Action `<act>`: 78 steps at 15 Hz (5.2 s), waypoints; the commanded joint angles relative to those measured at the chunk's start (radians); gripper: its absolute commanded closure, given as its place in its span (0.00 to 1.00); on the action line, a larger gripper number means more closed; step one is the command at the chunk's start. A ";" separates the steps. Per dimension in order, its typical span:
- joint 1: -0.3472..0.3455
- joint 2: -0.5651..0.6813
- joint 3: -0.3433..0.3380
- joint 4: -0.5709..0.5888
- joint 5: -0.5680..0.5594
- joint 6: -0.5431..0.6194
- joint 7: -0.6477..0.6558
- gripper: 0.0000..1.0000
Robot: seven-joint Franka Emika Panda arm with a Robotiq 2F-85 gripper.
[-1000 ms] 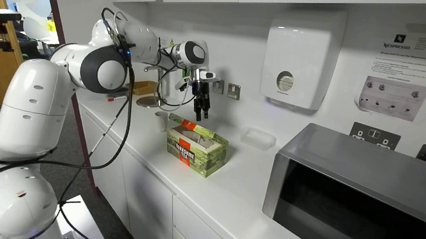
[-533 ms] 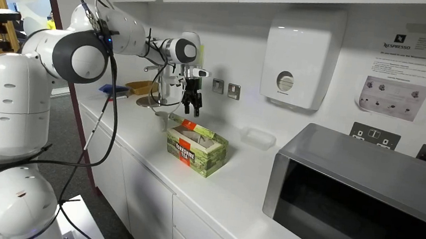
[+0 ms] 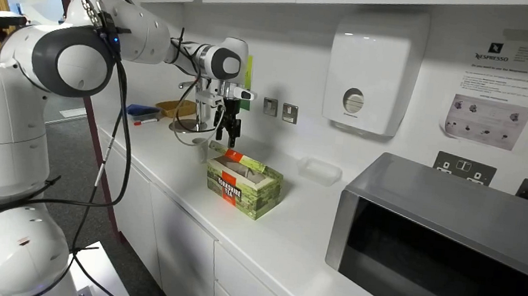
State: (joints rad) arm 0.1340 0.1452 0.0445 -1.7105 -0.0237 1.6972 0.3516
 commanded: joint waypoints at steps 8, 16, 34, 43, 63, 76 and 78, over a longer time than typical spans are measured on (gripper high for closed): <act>-0.070 -0.031 -0.042 -0.089 -0.040 0.115 -0.006 0.00; -0.091 -0.036 -0.061 -0.147 -0.021 0.140 0.018 0.00; -0.105 0.042 -0.096 -0.149 -0.024 0.119 0.150 0.00; -0.076 -0.038 -0.065 -0.149 -0.037 0.146 0.131 0.00; 0.003 0.039 0.033 0.030 -0.019 0.193 0.441 0.00; 0.093 0.200 0.007 0.167 -0.010 0.277 1.134 0.00; 0.088 0.204 0.006 0.169 0.000 0.263 1.179 0.00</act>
State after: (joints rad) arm 0.2236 0.3369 0.0600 -1.5729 -0.0439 1.9727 1.4614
